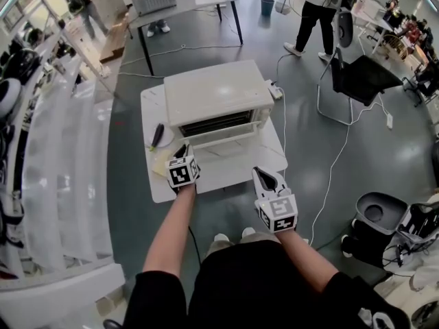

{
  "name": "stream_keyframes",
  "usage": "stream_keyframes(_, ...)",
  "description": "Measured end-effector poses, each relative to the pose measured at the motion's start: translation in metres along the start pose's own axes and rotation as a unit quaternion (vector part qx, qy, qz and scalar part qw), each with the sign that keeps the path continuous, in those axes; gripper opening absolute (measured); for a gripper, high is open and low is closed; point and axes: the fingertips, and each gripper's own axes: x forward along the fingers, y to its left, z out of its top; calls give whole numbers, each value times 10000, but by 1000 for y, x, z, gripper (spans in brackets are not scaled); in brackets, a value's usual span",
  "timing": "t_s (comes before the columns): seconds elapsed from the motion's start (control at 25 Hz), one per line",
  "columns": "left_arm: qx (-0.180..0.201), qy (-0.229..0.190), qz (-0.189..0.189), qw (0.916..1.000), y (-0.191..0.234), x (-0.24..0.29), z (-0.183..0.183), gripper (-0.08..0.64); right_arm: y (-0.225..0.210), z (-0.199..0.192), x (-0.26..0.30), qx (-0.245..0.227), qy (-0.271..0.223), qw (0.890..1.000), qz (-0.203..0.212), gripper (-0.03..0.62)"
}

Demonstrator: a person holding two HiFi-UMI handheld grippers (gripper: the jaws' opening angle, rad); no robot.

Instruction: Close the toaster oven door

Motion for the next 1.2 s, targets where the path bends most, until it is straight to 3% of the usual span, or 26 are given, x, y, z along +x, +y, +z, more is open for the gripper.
stream_keyframes(0.64, -117, -344, 63, 9993, 6, 12, 19, 71, -5, 8, 11, -71, -73, 9999, -65, 21)
stream_keyframes(1.2, -104, -306, 128, 9994, 8, 17, 31, 71, 0, 9, 15, -121, -16, 9999, -50, 21)
